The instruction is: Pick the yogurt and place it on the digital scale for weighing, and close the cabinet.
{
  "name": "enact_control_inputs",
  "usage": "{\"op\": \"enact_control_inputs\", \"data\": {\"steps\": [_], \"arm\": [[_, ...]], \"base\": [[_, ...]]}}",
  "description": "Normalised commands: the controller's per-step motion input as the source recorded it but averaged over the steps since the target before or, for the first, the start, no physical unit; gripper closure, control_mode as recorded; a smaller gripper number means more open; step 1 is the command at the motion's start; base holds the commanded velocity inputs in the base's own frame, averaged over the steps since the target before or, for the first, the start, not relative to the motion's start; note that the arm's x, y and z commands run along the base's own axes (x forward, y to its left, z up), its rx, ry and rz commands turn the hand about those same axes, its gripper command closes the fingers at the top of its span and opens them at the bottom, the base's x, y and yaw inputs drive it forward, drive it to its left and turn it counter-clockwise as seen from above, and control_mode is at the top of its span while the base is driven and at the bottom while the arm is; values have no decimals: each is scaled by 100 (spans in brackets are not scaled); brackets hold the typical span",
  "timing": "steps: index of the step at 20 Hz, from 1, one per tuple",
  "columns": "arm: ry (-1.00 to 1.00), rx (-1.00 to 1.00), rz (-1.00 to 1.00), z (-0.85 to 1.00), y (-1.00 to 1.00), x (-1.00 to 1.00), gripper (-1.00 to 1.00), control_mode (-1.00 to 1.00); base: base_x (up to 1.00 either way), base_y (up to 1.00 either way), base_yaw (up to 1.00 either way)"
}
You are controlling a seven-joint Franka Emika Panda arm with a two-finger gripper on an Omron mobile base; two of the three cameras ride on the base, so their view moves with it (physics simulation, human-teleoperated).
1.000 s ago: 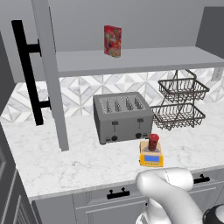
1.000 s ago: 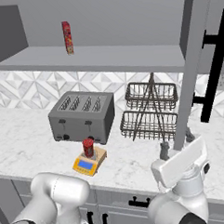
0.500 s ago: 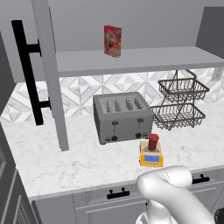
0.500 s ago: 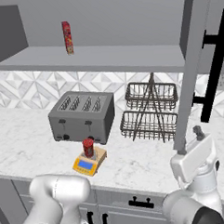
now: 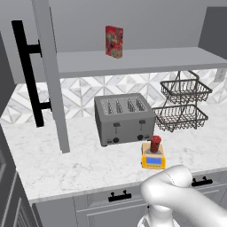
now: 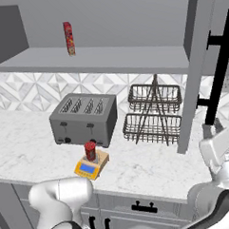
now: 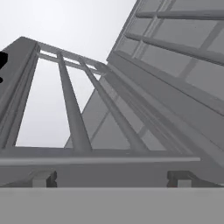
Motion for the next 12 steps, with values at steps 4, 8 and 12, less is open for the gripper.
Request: {"op": "enact_control_inputs", "data": {"steps": [4, 8, 12], "arm": [[-8, 0, 0, 90, 51, -31, -100, -100], [-1, -23, 0, 68, 100, 8, -100, -100], [-2, -34, 0, 60, 100, 0, -100, -100]], "base": [[0, 0, 0], [0, 0, 0], [0, 0, 0]]}}
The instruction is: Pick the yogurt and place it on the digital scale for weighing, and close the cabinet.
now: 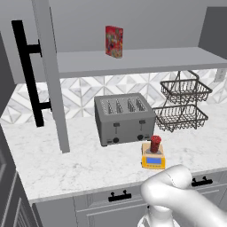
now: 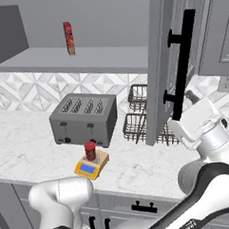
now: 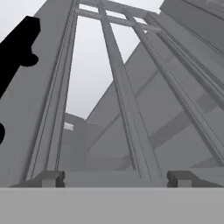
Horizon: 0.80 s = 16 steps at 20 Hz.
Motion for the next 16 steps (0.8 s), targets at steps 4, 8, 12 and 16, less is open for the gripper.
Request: {"op": "enact_control_inputs", "data": {"steps": [4, 8, 12, 16], "arm": [[1, -39, -1, 21, 100, 38, -100, -100], [8, -31, -5, 21, 100, 91, -100, -100], [10, -29, -9, 16, 100, 97, -100, -100], [4, -22, -17, -2, 100, 100, -100, -100]], "base": [[0, 0, 0], [0, 0, 0], [0, 0, 0], [0, 0, 0]]}}
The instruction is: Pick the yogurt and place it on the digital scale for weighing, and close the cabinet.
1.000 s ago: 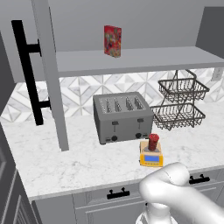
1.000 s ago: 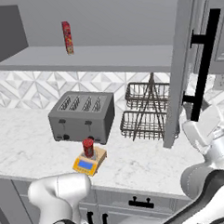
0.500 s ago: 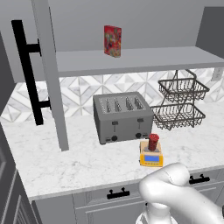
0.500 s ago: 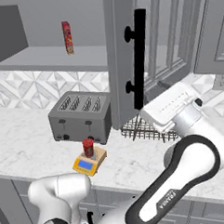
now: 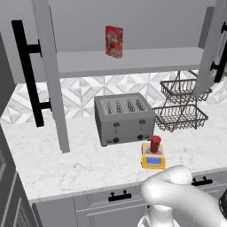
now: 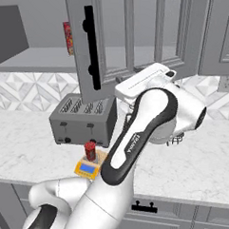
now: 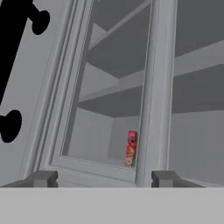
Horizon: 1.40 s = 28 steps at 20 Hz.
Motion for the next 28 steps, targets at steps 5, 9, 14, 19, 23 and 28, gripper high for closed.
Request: {"op": "enact_control_inputs", "data": {"steps": [5, 9, 14, 19, 23, 28], "arm": [[0, -14, -28, -10, 99, 100, -100, -100], [0, -9, -23, -13, 83, 100, -100, -100], [-2, -4, -18, -13, 57, 100, -100, -100], [-3, -2, -16, -8, 37, 100, -100, -100], [-3, -1, -17, -21, 18, 100, -100, -100], [-8, 1, -10, -3, 2, -7, -100, -100]], "base": [[0, 0, 0], [0, 0, 0], [0, 0, 0], [0, 0, 0], [0, 0, 0], [0, 0, 0]]}}
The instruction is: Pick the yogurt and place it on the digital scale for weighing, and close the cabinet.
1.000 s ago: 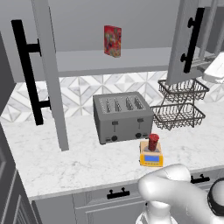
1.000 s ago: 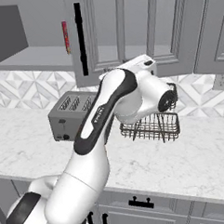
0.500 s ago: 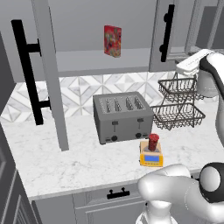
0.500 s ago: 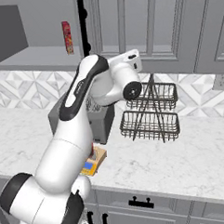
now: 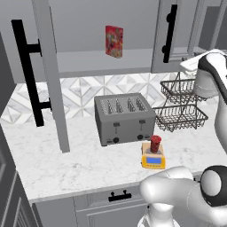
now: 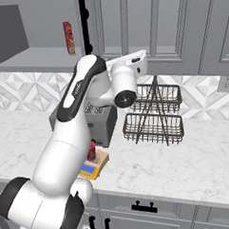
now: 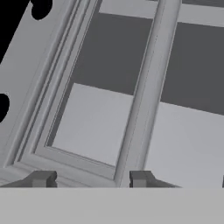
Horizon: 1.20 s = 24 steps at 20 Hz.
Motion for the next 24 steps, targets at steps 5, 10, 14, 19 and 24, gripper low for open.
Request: {"op": "enact_control_inputs", "data": {"steps": [5, 10, 14, 19, 24], "arm": [[-7, 1, -6, 35, 3, -100, -100, -100], [4, -13, -2, 92, 8, -91, -100, -100], [15, -28, 0, 49, 19, -99, -100, -100], [-2, -26, 0, 42, 35, -100, -100, -100], [4, -11, 0, -21, 60, -84, -100, -100]], "base": [[0, 0, 0], [0, 0, 0], [0, 0, 0], [0, 0, 0], [0, 0, 0]]}}
